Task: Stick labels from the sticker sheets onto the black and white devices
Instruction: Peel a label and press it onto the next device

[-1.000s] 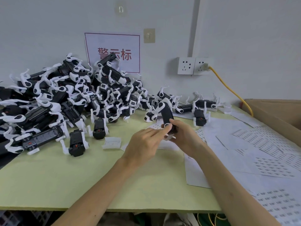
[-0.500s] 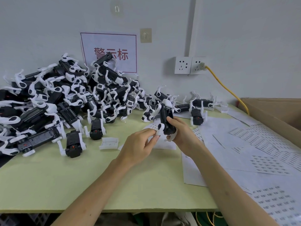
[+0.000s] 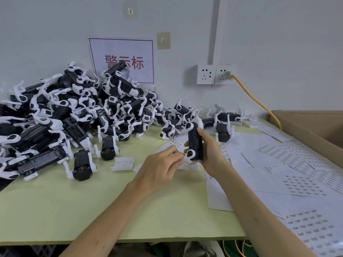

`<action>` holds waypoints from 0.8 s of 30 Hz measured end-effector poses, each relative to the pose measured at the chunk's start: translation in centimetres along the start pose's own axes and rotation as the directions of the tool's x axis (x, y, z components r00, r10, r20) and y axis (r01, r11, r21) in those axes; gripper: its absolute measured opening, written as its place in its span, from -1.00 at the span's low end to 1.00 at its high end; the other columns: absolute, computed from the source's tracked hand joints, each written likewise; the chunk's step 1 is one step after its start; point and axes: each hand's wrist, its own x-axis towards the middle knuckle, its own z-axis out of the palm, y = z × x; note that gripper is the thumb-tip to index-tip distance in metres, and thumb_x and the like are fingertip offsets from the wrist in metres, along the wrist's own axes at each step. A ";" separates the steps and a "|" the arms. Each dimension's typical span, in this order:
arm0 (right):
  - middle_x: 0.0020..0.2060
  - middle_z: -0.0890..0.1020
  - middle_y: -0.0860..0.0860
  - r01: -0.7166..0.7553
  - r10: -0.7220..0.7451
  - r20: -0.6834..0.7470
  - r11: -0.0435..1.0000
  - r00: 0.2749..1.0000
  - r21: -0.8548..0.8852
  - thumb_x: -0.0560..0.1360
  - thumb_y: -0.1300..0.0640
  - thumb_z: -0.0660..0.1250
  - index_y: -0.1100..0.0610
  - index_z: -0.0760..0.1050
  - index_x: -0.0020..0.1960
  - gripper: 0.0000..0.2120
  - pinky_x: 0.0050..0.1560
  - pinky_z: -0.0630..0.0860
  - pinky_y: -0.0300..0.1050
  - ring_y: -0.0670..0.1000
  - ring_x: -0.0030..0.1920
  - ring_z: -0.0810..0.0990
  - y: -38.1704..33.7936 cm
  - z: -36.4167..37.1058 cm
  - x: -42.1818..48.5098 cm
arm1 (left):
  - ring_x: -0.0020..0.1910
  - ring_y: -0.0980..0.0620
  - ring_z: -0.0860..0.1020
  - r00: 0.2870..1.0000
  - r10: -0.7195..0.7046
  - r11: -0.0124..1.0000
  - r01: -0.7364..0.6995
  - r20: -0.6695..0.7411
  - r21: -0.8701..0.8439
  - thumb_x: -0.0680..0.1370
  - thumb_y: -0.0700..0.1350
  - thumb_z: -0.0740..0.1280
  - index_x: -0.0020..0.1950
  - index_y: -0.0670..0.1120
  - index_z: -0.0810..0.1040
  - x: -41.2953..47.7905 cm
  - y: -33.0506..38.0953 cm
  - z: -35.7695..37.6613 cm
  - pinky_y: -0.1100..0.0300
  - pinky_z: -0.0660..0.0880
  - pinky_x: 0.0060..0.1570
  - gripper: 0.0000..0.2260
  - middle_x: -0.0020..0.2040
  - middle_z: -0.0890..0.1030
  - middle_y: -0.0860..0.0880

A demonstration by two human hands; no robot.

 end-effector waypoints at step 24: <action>-0.04 0.59 0.14 0.081 -0.083 0.139 0.997 0.987 0.021 0.57 0.06 0.39 0.26 0.55 0.25 -0.65 -0.31 0.44 -0.18 0.02 -0.24 0.49 0.0 -0.5 0.3 | -0.01 0.04 0.56 0.949 -0.287 0.953 0.267 -0.133 -0.145 0.71 0.00 0.12 0.07 -0.07 0.63 0.3 -1.6 -0.5 0.07 0.47 0.01 -0.69 0.01 0.65 0.08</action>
